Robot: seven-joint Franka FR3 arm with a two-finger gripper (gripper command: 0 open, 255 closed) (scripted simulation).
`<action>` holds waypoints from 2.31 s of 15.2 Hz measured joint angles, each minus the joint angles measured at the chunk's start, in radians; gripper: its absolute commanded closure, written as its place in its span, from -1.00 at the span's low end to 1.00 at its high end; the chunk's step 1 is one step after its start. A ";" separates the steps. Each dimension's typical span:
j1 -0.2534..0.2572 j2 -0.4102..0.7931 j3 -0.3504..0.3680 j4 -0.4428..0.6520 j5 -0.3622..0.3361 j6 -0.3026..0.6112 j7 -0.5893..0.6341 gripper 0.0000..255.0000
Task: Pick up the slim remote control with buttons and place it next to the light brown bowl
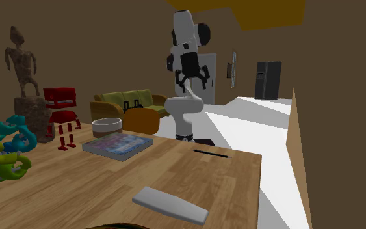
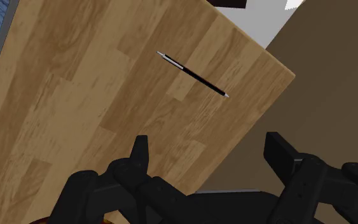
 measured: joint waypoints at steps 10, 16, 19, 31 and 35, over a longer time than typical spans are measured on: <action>0.043 0.250 -0.125 0.043 -0.075 0.159 -0.301 -1.00; 0.079 0.470 -0.199 0.139 -0.088 0.257 -0.520 -1.00; 0.092 0.594 -0.229 0.213 -0.078 0.292 -0.632 -1.00; 0.081 1.104 -0.234 0.609 0.003 0.360 -1.017 -1.00; 0.060 1.267 -0.208 0.781 0.011 0.347 -1.110 -1.00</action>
